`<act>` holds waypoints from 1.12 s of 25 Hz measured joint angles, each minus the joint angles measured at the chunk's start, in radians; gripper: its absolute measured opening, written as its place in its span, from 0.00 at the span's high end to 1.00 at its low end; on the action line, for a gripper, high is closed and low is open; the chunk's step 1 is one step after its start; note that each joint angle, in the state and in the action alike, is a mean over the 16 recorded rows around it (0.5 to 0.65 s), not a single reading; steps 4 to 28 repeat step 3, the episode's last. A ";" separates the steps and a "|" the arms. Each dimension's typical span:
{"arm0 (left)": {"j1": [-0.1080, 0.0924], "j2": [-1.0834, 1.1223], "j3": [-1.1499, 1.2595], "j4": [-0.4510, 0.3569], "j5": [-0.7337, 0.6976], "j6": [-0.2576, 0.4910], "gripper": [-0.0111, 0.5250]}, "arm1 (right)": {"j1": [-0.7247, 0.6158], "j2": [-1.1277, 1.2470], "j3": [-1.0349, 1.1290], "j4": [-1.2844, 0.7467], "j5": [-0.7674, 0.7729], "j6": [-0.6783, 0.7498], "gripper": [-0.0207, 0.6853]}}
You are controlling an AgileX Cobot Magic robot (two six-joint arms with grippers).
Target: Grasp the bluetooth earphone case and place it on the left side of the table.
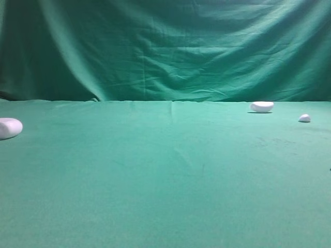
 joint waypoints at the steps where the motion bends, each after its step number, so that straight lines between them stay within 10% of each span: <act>1: 0.000 0.000 0.000 0.000 0.000 0.000 0.98 | 0.000 0.000 0.000 0.000 0.000 0.001 0.97; 28: 0.000 0.000 0.000 0.000 0.000 0.000 0.98 | 0.000 0.000 0.000 0.000 0.000 0.003 0.97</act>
